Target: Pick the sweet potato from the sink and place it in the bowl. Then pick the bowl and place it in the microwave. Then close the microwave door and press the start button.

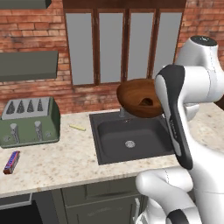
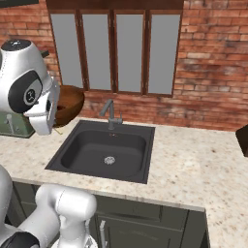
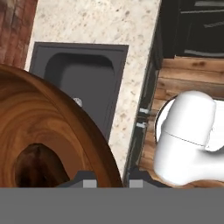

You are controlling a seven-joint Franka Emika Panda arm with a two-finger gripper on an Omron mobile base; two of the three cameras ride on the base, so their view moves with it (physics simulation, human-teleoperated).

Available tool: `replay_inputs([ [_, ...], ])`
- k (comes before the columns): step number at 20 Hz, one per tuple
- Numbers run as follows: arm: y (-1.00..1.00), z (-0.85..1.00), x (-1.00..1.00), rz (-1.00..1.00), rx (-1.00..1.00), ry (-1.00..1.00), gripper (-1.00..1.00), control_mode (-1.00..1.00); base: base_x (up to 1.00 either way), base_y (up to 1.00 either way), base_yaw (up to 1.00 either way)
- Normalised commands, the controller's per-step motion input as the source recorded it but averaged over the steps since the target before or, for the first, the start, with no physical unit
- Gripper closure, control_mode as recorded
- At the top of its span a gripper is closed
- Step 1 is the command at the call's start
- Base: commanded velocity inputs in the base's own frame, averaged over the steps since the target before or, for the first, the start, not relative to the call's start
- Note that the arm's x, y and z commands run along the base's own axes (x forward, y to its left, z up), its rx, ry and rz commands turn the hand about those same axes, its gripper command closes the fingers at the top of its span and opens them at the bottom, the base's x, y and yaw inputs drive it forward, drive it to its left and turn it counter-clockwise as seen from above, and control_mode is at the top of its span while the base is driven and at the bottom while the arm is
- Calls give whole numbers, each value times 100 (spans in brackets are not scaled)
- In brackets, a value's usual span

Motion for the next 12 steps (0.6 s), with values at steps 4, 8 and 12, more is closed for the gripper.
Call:
replay_inputs([
  [4, -4, 5, 0, -22, 0, 0, 100, -100, 0, 0, 0],
  [8, 0, 1, 0, -28, 0, 0, 100, -100, 0, 0, 0],
  [12, -17, 1, -5, -22, 2, -2, 100, -100, 0, 0, 0],
])
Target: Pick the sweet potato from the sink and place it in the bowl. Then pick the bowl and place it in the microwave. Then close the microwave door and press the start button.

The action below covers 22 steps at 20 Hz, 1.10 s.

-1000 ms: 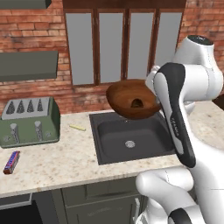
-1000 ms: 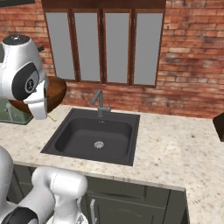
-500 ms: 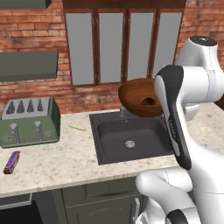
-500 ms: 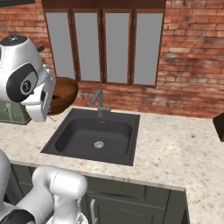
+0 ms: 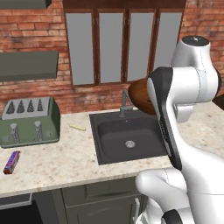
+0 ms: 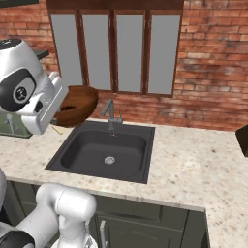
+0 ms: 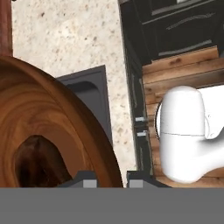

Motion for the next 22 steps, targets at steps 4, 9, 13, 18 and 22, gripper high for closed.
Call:
replay_inputs([
  [4, -19, 0, -8, -6, 2, -1, 100, 100, 0, 0, 0],
  [9, 0, 0, 0, 0, 0, 0, 100, 100, -3, -6, 0],
  [13, 0, 0, 0, 0, 0, 0, 100, 100, -36, -21, 0],
  [18, 0, 0, 0, 0, 0, 0, 100, 100, -50, -14, 0],
  [22, 0, 0, 0, 0, 0, 0, 100, 100, -33, -3, -2],
])
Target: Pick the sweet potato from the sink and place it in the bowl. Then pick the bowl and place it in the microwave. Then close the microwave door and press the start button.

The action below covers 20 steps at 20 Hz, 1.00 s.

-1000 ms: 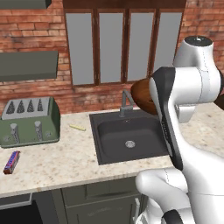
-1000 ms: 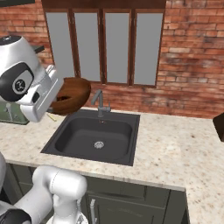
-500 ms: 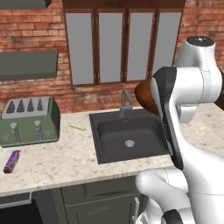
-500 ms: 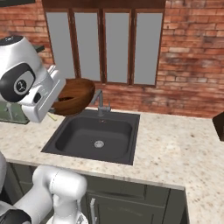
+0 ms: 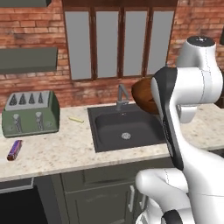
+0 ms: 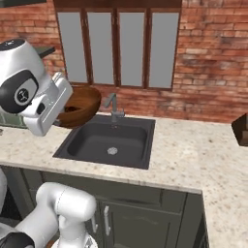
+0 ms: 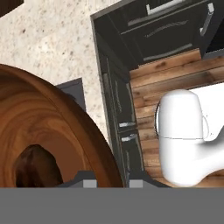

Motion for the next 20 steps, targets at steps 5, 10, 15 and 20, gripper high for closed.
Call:
replay_inputs([
  [5, 0, 0, 0, 0, 0, 0, 100, 100, -1, 1, -31],
  [10, 0, 0, 0, 0, 0, 0, 100, 100, -5, 8, -62],
  [15, 0, 0, 0, 0, 0, 0, 100, 100, -10, 11, -69],
  [20, 0, 0, 0, 0, 0, 0, 100, 100, -20, 6, -68],
])
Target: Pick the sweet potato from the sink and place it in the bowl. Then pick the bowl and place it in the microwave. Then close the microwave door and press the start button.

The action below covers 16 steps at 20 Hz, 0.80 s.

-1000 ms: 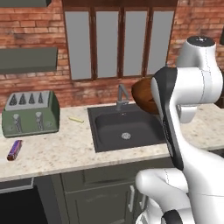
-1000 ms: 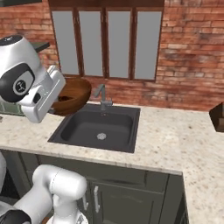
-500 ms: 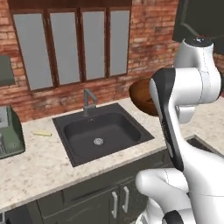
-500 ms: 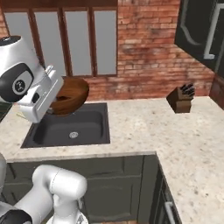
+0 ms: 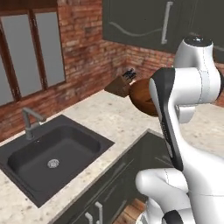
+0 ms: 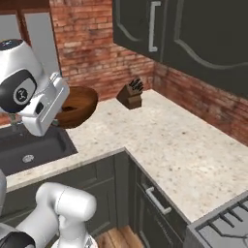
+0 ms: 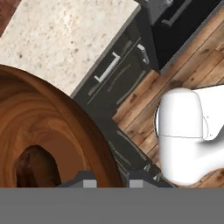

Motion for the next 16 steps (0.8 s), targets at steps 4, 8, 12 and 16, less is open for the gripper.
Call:
replay_inputs([
  [4, 0, 0, 0, 0, 0, 0, 100, 100, -35, 8, -65],
  [8, 0, 0, 0, 0, 0, 0, 100, 100, -40, 18, -59],
  [12, 0, 0, 0, 0, 0, 0, 100, 100, -33, 21, -54],
  [16, 0, 0, 0, 0, 0, 0, 100, 100, -24, 31, -50],
])
